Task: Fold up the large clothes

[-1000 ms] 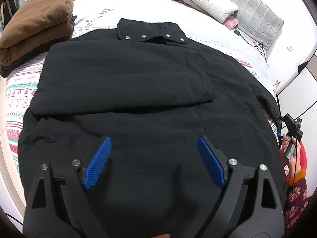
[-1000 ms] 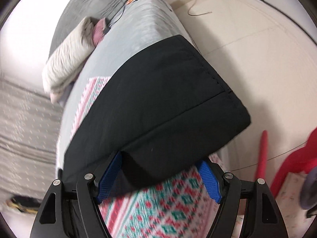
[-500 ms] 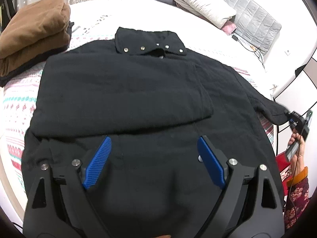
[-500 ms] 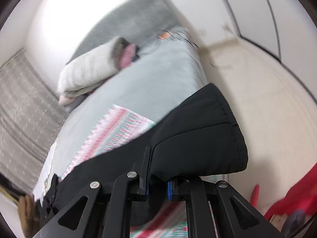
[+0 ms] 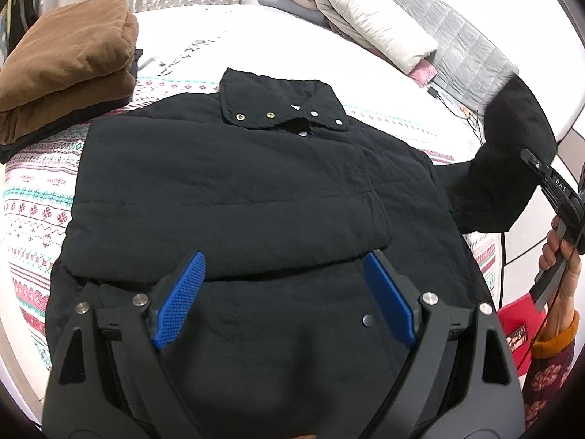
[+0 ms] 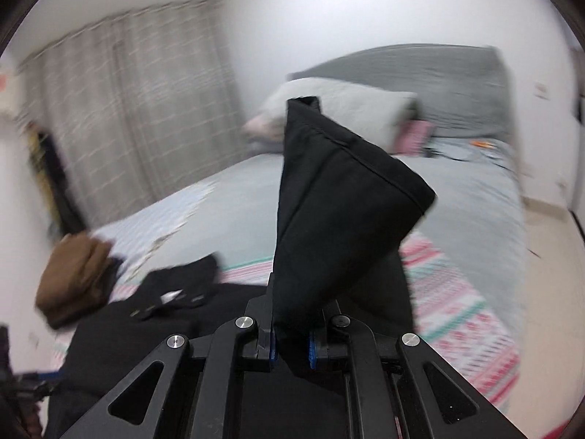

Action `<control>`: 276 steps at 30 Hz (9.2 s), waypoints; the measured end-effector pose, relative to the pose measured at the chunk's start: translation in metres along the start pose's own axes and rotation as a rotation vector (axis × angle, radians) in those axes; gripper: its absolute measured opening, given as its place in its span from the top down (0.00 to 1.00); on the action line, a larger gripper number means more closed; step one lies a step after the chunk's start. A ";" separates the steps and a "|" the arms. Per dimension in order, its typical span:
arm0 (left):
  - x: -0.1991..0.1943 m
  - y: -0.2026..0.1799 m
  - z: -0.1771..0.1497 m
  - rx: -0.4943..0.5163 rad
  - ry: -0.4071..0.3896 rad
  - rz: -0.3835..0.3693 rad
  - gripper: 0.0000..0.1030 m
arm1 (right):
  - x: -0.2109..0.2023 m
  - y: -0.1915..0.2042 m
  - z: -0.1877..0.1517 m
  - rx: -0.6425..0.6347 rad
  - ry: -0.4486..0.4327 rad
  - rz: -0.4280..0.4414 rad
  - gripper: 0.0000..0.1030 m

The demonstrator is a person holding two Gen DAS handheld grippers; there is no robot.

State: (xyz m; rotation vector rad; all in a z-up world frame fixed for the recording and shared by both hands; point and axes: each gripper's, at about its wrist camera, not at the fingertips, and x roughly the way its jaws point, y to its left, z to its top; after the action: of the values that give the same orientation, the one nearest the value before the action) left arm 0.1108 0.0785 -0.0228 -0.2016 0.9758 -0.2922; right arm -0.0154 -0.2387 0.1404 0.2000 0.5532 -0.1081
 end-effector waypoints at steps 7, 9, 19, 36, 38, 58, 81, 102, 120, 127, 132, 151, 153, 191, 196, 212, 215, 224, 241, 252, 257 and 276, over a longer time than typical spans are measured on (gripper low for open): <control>0.006 0.013 0.010 -0.064 -0.032 -0.046 0.14 | 0.045 0.097 -0.026 -0.110 0.126 0.215 0.86; 0.011 0.017 0.015 -0.086 -0.035 -0.066 0.14 | 0.068 0.116 -0.044 -0.089 0.254 0.362 0.73; 0.057 0.019 0.031 -0.165 0.056 -0.179 0.16 | 0.085 0.097 -0.100 -0.083 0.418 0.424 0.45; 0.081 -0.016 0.053 -0.050 -0.006 0.039 0.91 | 0.045 -0.083 -0.071 0.259 0.177 0.018 0.42; 0.094 -0.012 0.051 -0.026 0.069 0.131 0.85 | 0.047 -0.091 -0.071 0.286 0.191 -0.006 0.42; 0.117 -0.039 0.021 0.160 -0.005 -0.056 0.53 | 0.163 -0.033 -0.103 -0.038 0.395 -0.204 0.42; -0.058 -0.032 -0.080 0.187 0.035 0.100 0.12 | -0.043 -0.028 -0.140 -0.007 0.456 0.050 0.25; -0.163 0.053 -0.200 -0.100 0.083 0.040 0.12 | -0.166 -0.030 -0.208 -0.079 0.537 0.227 0.25; -0.152 0.112 -0.239 -0.134 0.195 -0.072 0.13 | -0.188 -0.126 -0.235 0.109 0.595 0.129 0.25; -0.158 0.109 -0.242 -0.217 0.126 -0.211 0.27 | -0.179 -0.136 -0.249 0.275 0.623 0.277 0.26; -0.153 0.119 -0.243 -0.357 0.137 -0.230 0.61 | -0.178 -0.132 -0.255 0.400 0.604 0.323 0.52; -0.180 0.101 -0.121 -0.353 -0.205 -0.386 0.90 | -0.143 -0.068 -0.151 0.422 0.304 0.505 0.87; -0.174 0.103 -0.097 -0.347 -0.220 -0.369 0.91 | -0.127 -0.066 -0.133 0.431 0.270 0.514 0.87; 0.075 0.201 0.108 -0.387 -0.080 -0.080 0.86 | 0.222 -0.081 -0.043 0.347 0.407 0.237 0.84; 0.039 0.202 0.112 -0.411 -0.123 -0.144 0.25 | 0.198 -0.099 -0.030 0.375 0.377 0.288 0.65; 0.022 0.199 0.011 -0.253 0.132 -0.208 0.20 | 0.127 -0.151 -0.116 0.421 0.558 0.315 0.31; 0.032 0.192 0.006 -0.256 0.155 -0.305 0.20 | 0.126 -0.154 -0.125 0.490 0.545 0.373 0.28; -0.004 0.153 0.020 -0.278 0.048 -0.255 0.67 | 0.120 -0.111 -0.108 0.481 0.542 0.420 0.77; -0.093 0.138 -0.098 -0.138 0.223 -0.174 0.37 | -0.029 -0.134 -0.145 0.343 0.585 0.312 0.61; -0.077 0.118 -0.032 0.055 0.112 0.066 0.27 | 0.012 -0.139 -0.112 0.239 0.519 0.144 0.35; -0.024 0.127 0.015 0.018 0.080 0.094 0.30 | 0.071 -0.121 -0.097 0.219 0.513 0.098 0.35; 0.028 0.154 0.072 -0.083 -0.096 0.220 0.84 | 0.171 -0.081 -0.050 0.128 0.321 -0.026 0.89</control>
State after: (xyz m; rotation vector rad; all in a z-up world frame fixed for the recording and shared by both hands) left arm 0.2091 0.2164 -0.0514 -0.1802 0.9065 -0.0406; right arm 0.0908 -0.3146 -0.0051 0.3379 0.8694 -0.1374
